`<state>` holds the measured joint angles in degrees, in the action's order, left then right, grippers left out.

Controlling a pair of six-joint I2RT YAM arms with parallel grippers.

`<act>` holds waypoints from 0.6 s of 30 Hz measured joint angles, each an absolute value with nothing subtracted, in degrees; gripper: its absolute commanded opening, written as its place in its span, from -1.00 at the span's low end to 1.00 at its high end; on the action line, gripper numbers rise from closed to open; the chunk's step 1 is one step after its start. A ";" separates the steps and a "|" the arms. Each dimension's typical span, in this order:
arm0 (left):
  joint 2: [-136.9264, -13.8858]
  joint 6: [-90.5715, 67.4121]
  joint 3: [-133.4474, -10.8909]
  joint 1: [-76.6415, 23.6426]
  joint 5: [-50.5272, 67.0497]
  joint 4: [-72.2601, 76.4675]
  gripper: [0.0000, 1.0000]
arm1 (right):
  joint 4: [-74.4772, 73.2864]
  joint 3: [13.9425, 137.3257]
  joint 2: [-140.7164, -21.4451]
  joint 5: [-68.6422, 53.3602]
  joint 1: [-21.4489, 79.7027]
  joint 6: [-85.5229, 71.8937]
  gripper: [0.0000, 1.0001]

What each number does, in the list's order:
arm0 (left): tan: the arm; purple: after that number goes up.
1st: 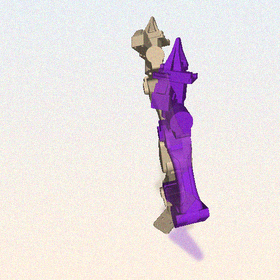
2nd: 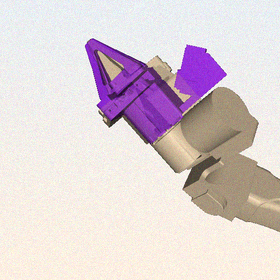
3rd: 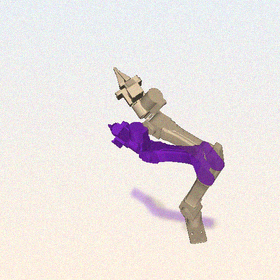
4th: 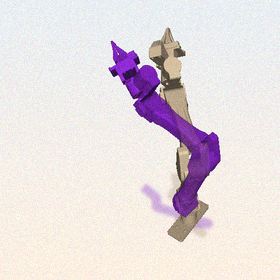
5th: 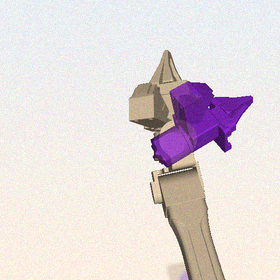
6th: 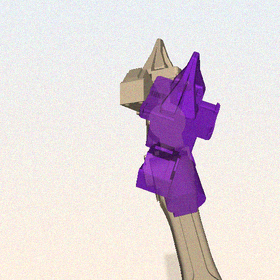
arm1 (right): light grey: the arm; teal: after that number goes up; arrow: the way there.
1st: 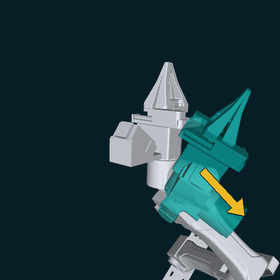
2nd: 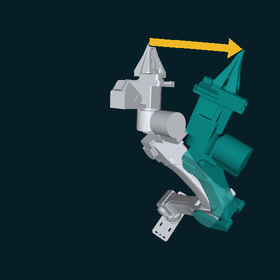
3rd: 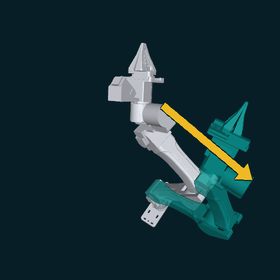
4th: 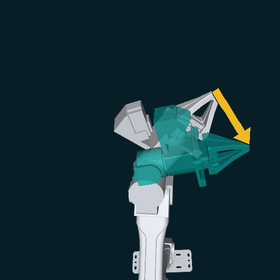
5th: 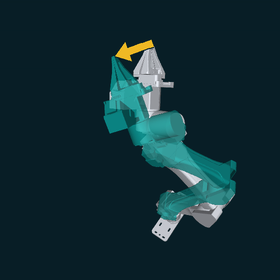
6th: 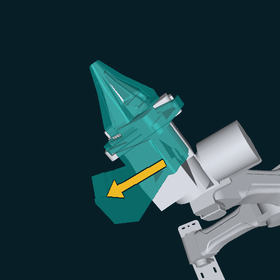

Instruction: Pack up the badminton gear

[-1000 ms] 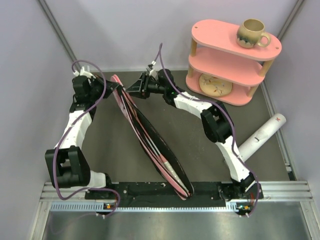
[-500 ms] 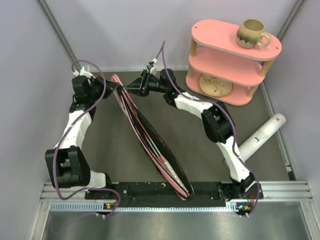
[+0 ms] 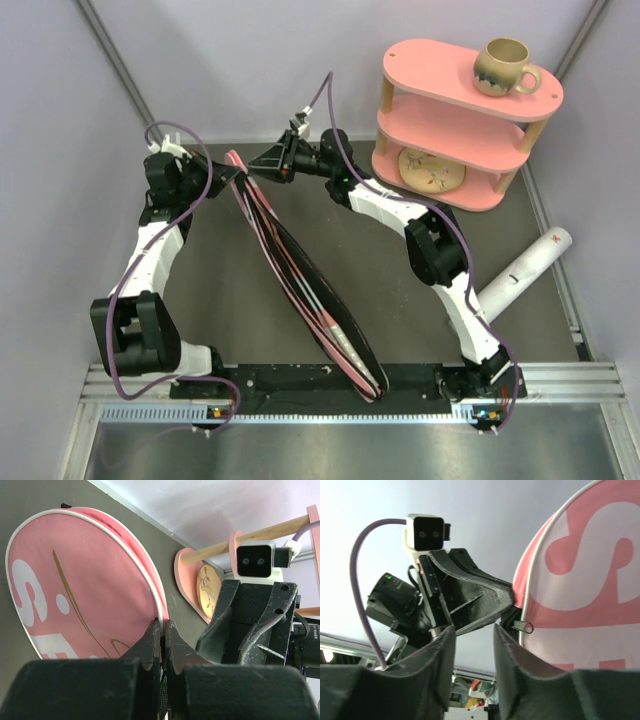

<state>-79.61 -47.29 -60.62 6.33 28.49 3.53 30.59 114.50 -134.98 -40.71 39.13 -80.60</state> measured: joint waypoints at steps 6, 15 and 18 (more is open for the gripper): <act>-79.61 -47.31 -60.62 6.33 28.75 3.49 -1.00 | 25.04 114.45 -135.00 -39.88 39.11 -75.24 -0.12; -79.61 -47.31 -60.62 6.35 29.02 3.46 -1.00 | 24.14 112.75 -134.91 -40.05 38.87 -74.26 -0.17; -79.61 -47.31 -60.62 6.33 29.28 3.46 -1.00 | 25.61 113.49 -135.20 -40.56 38.83 -75.92 -0.25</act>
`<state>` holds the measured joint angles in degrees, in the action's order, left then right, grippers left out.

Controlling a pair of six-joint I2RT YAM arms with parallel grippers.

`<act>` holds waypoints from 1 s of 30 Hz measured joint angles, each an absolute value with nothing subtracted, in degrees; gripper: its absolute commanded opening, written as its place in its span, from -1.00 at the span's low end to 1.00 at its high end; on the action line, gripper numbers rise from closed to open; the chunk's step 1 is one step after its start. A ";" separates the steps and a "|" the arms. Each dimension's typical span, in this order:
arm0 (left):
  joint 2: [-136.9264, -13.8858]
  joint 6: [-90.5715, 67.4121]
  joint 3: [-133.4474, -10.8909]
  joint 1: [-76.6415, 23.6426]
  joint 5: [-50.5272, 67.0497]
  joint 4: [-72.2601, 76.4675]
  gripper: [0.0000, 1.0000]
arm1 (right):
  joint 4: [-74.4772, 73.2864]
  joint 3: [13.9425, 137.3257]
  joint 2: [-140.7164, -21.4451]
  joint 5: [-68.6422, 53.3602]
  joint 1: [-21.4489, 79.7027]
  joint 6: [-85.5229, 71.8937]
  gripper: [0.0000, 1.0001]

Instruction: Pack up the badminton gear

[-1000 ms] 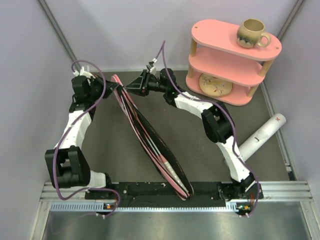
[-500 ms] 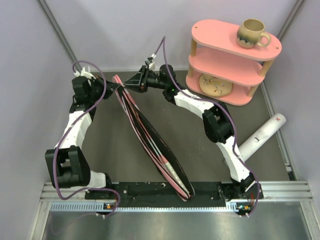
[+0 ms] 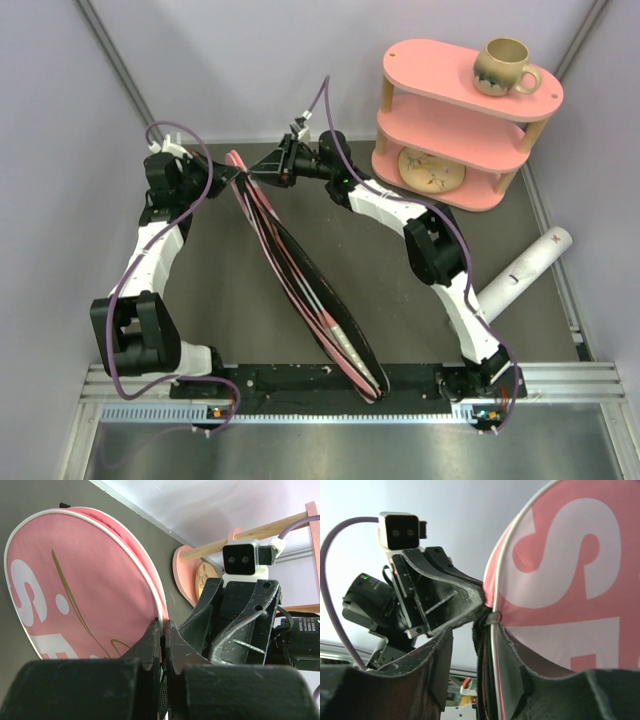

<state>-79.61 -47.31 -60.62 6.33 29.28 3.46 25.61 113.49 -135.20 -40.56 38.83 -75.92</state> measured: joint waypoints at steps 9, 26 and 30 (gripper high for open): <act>-79.61 -47.31 -60.62 6.33 29.56 3.44 -1.00 | 28.38 117.54 -138.10 -41.50 38.83 -79.66 -0.37; -79.61 -47.35 -60.60 6.44 29.69 3.36 -1.00 | 28.71 114.74 -138.37 -41.54 38.83 -79.29 -0.24; -79.61 -47.68 -60.49 6.46 29.82 3.46 -1.00 | 29.26 114.76 -138.39 -41.65 38.83 -80.25 -0.25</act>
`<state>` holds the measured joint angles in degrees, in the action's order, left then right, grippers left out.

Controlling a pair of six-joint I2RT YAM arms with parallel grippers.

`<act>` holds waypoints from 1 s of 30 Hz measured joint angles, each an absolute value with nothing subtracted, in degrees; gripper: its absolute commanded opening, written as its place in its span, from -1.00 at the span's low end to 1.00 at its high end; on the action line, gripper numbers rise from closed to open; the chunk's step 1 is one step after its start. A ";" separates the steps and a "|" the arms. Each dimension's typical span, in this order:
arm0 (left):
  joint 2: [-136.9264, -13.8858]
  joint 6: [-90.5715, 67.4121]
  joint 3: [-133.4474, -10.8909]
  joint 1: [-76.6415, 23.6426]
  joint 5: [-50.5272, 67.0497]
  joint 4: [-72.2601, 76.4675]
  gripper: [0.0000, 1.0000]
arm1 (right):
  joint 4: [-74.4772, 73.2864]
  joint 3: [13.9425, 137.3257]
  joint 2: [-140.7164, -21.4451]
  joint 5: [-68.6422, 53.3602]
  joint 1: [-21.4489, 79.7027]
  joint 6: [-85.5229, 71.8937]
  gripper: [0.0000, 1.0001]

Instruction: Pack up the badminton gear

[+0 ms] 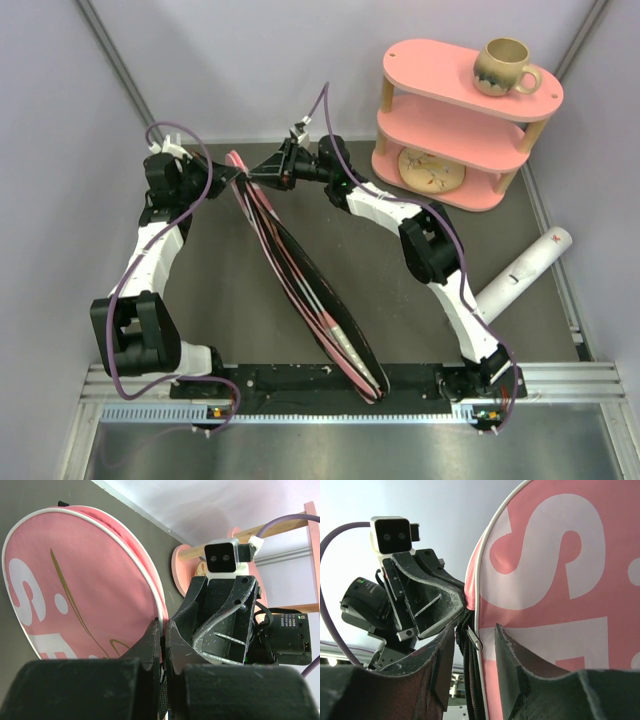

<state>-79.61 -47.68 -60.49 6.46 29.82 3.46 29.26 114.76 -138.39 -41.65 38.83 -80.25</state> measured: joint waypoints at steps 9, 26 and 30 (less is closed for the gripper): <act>-79.61 -47.92 -60.31 6.48 30.52 3.57 -1.00 | 32.03 115.83 -139.26 -42.48 38.94 -83.20 -0.41; -79.61 -47.92 -60.31 6.48 30.92 3.44 -1.00 | 36.16 113.16 -139.24 -45.87 39.11 -78.35 -0.47; -79.61 -47.92 -60.29 6.50 30.98 3.44 -1.00 | 34.09 114.06 -139.24 -46.24 39.20 -76.47 -0.63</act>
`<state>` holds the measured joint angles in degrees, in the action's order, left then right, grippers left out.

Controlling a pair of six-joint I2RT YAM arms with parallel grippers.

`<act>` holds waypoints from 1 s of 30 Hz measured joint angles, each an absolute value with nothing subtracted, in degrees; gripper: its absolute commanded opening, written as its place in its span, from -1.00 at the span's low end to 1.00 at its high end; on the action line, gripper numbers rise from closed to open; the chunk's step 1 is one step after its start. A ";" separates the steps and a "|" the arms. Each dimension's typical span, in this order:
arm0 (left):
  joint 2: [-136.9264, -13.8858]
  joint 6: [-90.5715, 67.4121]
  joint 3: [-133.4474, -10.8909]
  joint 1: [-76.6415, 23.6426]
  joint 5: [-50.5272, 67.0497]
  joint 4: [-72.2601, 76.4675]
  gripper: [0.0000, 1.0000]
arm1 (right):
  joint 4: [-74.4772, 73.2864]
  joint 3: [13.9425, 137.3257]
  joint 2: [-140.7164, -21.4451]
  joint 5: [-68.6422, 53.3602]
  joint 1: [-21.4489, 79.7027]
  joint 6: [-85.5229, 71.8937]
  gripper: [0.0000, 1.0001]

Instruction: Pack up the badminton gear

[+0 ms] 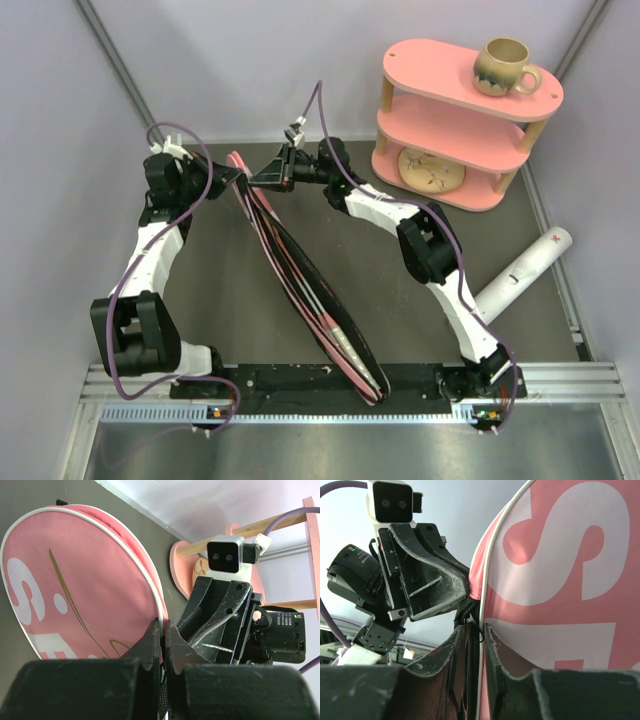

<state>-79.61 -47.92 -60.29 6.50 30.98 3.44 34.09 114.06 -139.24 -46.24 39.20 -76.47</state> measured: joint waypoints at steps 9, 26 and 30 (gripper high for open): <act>-79.61 -48.07 -60.29 6.66 31.09 3.46 -1.00 | 28.60 116.99 -139.24 -47.11 39.27 -73.30 -0.81; -79.61 -47.99 -60.29 6.68 29.91 3.90 0.57 | 24.73 119.24 -139.37 -47.40 39.38 -71.02 -1.00; -79.79 -47.57 -60.66 6.57 28.62 3.14 0.59 | 24.88 119.24 -139.37 -47.83 39.72 -71.11 -1.00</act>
<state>-79.79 -47.57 -60.66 6.57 28.62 3.14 24.88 119.24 -139.37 -47.83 39.72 -71.11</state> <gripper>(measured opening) 0.814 0.008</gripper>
